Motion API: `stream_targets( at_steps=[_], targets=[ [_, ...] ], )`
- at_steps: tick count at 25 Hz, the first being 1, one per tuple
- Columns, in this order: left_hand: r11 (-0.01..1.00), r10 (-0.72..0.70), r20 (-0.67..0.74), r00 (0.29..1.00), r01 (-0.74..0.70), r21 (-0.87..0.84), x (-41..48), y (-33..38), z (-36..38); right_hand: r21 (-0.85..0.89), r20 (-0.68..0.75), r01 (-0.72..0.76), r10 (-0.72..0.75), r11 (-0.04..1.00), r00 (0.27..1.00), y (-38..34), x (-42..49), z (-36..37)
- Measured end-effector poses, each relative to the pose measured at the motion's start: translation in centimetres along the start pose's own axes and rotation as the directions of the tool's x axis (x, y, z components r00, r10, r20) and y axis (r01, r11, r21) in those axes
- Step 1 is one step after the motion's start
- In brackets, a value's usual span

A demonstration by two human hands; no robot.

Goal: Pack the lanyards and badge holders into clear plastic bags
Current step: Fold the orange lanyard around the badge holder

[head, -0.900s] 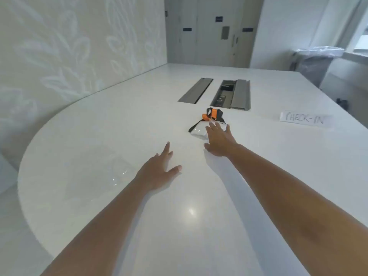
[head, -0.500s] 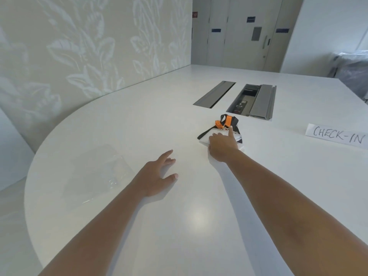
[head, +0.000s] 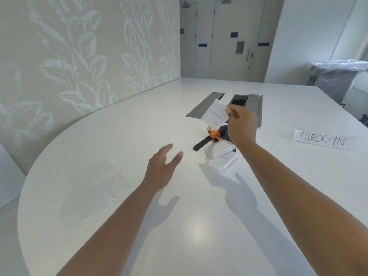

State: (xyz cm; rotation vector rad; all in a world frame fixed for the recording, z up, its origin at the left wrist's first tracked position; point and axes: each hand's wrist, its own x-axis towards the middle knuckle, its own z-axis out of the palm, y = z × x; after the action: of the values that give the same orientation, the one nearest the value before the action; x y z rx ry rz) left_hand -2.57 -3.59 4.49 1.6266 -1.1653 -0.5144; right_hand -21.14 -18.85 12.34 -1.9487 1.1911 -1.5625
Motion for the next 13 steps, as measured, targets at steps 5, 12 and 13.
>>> stream_targets(
  at_steps=[5, 12, 13],
  targets=[
    [0.97, 0.141, -0.032, 0.989, -0.145, -0.197, 0.6, 8.4, 0.2, 0.407, 0.044, -0.02, 0.002, 0.913, 0.999, -5.9, -3.7, -3.0],
    [0.957, 0.166, -0.132, 0.977, -0.192, -0.219, -0.4, 8.8, -0.5, 0.486, 0.214, -0.109, 0.004, 0.867, 0.977, -6.9, -6.1, -1.8],
    [0.941, 0.11, -0.147, 0.983, -0.151, -0.304, -0.4, 8.5, -0.5, 0.493, 0.27, -0.17, 0.035, 0.853, 0.962, -6.4, -6.3, -1.3]
  ],
)
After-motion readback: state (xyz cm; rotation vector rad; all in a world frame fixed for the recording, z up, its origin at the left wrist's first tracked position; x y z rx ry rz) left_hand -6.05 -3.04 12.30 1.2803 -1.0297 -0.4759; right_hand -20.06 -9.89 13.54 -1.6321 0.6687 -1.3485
